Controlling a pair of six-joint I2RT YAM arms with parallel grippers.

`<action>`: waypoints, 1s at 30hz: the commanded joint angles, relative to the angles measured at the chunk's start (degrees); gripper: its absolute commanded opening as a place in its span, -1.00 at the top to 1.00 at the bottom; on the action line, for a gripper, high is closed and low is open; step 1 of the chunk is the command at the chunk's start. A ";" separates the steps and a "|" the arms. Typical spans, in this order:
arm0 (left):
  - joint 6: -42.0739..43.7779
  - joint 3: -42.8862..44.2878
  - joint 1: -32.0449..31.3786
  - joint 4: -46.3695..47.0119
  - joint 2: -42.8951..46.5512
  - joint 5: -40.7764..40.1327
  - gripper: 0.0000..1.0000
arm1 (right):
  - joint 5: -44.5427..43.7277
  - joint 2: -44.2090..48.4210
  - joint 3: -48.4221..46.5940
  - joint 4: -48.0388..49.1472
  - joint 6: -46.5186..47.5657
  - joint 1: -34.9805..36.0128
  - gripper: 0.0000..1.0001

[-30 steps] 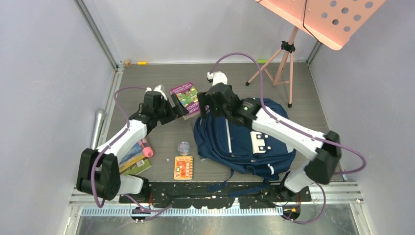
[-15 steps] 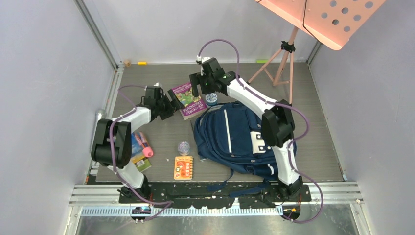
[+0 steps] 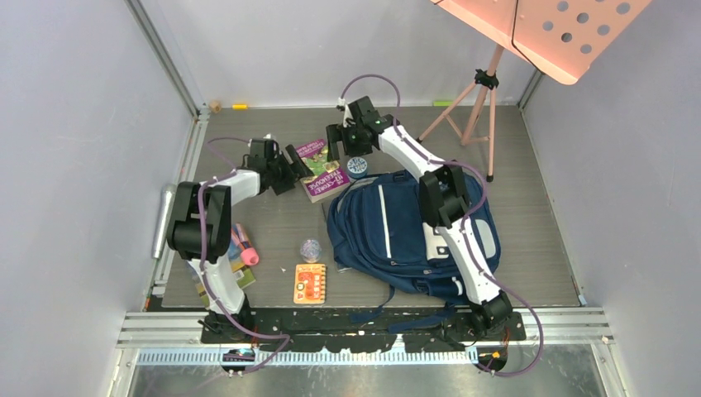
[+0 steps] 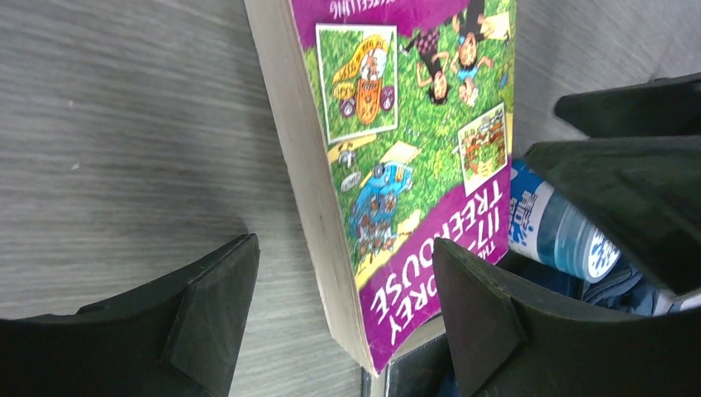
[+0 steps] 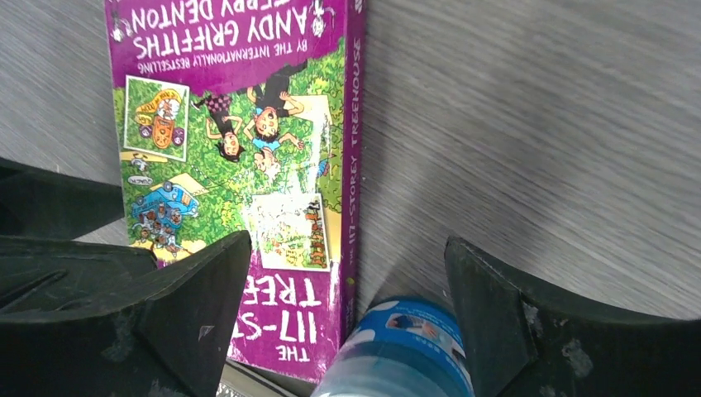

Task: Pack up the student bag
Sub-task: Pick up the book from the center of the board.

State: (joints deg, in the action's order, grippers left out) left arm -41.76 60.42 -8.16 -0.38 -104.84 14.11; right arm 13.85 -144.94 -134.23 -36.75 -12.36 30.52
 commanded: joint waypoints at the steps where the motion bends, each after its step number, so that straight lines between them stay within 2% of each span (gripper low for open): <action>1: 0.22 3.33 0.34 1.66 -2.52 1.44 -0.58 | 6.29 -2.40 -5.76 -1.36 -0.82 0.33 -0.86; 8: -1.40 4.48 0.34 3.06 -6.04 3.63 -0.58 | 11.91 -7.13 -7.83 -1.08 -4.13 0.33 -0.80; 13: -3.02 4.48 0.26 6.02 -8.18 6.58 -0.52 | 17.49 -9.26 -7.63 0.14 -6.89 0.79 -0.65; 24: -5.45 3.93 -1.22 11.35 -7.94 10.03 -0.38 | 19.28 -8.86 -5.29 3.67 -9.07 3.98 -0.49; 26: -5.80 3.84 -1.60 12.17 -7.84 10.44 -0.33 | 19.33 -8.81 -5.31 3.96 -9.28 4.16 -0.48; 30: -6.32 3.74 -2.26 13.38 -7.30 11.20 -0.09 | 19.29 -8.82 -5.27 4.37 -9.83 4.28 -0.46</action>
State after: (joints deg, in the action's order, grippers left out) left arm -45.78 64.23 -7.42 6.61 -111.44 19.59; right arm 26.68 -152.75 -139.92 -34.28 -19.22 30.55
